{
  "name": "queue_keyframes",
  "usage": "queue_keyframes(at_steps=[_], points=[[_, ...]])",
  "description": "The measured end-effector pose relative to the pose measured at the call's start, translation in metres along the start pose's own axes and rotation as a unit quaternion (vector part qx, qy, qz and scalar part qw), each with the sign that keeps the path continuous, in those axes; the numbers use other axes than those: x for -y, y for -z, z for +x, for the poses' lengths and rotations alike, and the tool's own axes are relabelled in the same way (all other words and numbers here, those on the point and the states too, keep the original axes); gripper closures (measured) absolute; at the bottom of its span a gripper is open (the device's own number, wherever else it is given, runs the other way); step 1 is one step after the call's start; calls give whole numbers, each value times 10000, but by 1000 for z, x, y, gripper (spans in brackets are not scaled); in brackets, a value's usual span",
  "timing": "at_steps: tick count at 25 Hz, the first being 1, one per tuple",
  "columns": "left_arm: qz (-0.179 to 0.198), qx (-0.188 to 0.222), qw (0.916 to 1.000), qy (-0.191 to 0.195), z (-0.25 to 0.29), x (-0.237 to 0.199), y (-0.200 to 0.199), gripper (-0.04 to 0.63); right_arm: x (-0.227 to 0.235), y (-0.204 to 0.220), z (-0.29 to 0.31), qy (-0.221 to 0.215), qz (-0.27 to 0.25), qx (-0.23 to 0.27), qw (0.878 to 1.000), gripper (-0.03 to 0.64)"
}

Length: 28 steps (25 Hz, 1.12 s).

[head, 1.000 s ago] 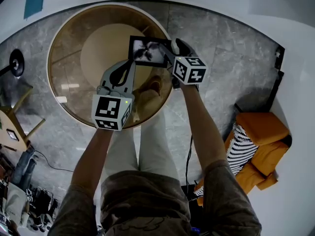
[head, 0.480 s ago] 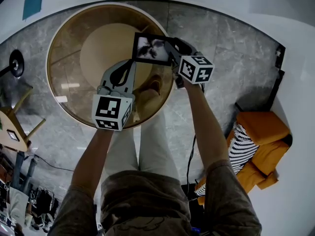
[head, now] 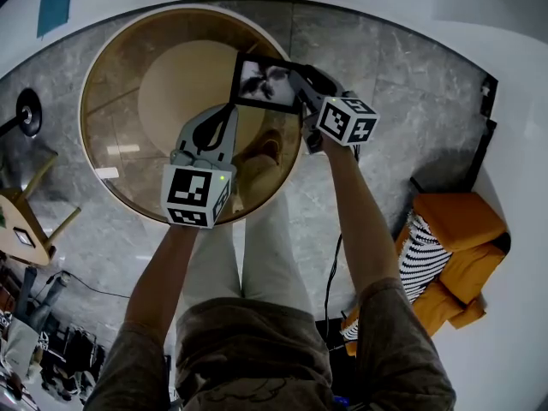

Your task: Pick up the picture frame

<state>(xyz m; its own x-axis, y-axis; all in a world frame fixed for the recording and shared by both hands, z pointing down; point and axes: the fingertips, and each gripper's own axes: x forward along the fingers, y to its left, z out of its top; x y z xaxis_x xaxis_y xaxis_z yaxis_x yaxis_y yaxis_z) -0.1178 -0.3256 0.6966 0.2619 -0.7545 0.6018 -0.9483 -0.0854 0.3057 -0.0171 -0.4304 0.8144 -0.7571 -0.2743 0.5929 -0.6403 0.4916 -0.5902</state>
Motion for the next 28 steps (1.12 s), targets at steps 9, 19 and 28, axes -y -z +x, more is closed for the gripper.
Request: queue_keyframes(at_steps=[9,19,28], points=[[-21,-37,10000,-6,3,-2,3,577,-2,2,2,-369,557,73,9977,442],[-16,-35,10000,21,-2,3,-2,577,-12,-2,-12,-272,578,191,9978,470],[-26,-11,10000,56,-28,14,-13,577,-60,7,-39,-297,203,39,9993,498]])
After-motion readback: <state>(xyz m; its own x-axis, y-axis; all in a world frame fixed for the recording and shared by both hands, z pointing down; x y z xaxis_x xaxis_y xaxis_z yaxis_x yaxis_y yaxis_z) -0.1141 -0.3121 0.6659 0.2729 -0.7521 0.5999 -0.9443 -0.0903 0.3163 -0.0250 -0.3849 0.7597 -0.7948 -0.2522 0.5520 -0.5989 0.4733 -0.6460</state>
